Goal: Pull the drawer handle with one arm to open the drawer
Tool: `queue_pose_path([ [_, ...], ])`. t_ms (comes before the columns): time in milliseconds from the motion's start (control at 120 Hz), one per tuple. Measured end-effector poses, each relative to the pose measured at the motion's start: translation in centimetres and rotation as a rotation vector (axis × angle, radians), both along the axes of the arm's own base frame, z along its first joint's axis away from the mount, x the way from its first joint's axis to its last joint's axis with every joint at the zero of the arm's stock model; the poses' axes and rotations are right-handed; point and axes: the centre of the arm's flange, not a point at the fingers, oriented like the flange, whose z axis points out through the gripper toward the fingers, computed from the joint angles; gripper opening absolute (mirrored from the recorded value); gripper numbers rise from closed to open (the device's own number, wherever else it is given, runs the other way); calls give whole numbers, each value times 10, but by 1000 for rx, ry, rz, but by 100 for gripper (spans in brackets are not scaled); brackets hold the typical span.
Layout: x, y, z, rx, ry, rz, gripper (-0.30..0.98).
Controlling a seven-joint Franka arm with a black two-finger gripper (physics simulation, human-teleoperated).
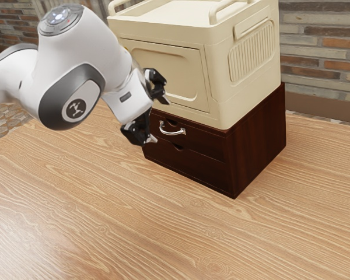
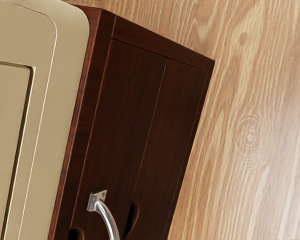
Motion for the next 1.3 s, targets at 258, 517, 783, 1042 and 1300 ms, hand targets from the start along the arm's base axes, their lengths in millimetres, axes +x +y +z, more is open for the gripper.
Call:
queue_pose_path([
  [258,-12,24,-41,82,9,-68,69],
  [517,-2,30,-58,147,-55,-148,69],
  [783,4,54,-87,181,-38,-162,69],
  [1042,8,52,-98,202,-59,-200,69],
  [1300,15,55,-109,215,-62,-212,69],
])
